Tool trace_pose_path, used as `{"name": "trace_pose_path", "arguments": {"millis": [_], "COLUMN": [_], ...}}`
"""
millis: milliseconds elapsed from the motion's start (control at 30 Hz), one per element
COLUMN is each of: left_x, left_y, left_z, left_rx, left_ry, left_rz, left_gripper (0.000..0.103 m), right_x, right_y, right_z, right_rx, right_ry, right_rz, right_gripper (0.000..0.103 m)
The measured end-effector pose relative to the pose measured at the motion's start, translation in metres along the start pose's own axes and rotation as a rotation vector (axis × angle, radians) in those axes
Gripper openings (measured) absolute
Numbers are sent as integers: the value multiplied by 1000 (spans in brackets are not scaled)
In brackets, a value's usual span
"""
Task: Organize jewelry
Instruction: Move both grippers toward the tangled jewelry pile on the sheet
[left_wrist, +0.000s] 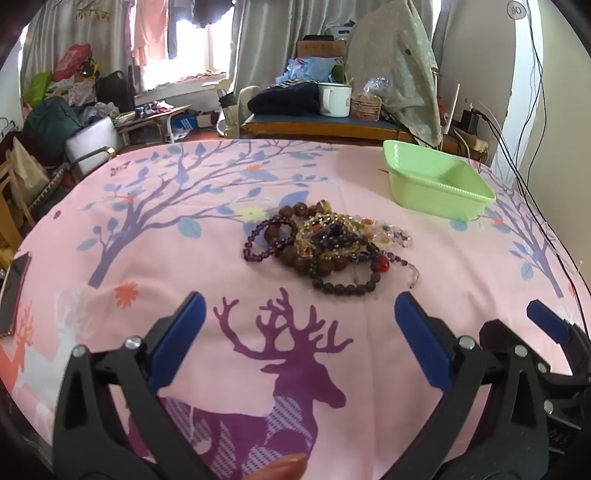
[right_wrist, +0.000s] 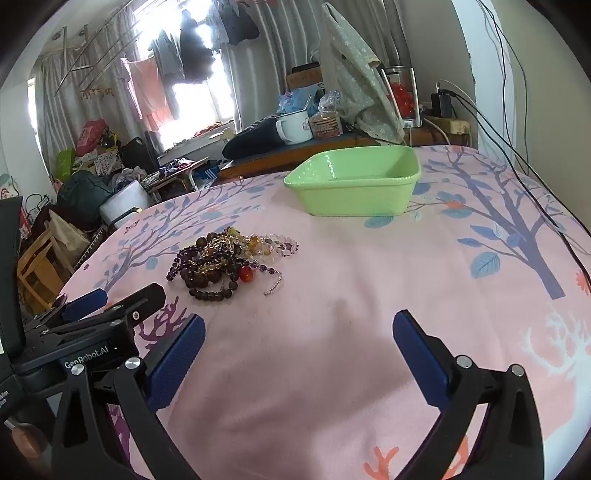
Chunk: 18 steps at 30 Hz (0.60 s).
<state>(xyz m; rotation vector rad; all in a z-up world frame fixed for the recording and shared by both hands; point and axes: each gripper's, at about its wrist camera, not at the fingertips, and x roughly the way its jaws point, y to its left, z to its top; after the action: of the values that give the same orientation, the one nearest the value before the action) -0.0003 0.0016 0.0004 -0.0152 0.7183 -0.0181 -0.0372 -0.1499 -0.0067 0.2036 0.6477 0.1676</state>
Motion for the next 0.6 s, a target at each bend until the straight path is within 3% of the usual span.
{"name": "trace_pose_path", "arguments": {"millis": [300,600], "left_x": [-2,-1], "left_y": [-10,33], "left_z": [-5,-22], "left_rx": [42,-136], "left_ry": [8,36], "left_rz": [24,-22], "left_gripper": [98,98], "right_x": [3,0], "right_y": [-2,2], "right_z": [1,-2], "right_rx": [6,-2], "right_ry": [11,-7], "right_rz": [0,-13], "right_gripper": [77,77]}}
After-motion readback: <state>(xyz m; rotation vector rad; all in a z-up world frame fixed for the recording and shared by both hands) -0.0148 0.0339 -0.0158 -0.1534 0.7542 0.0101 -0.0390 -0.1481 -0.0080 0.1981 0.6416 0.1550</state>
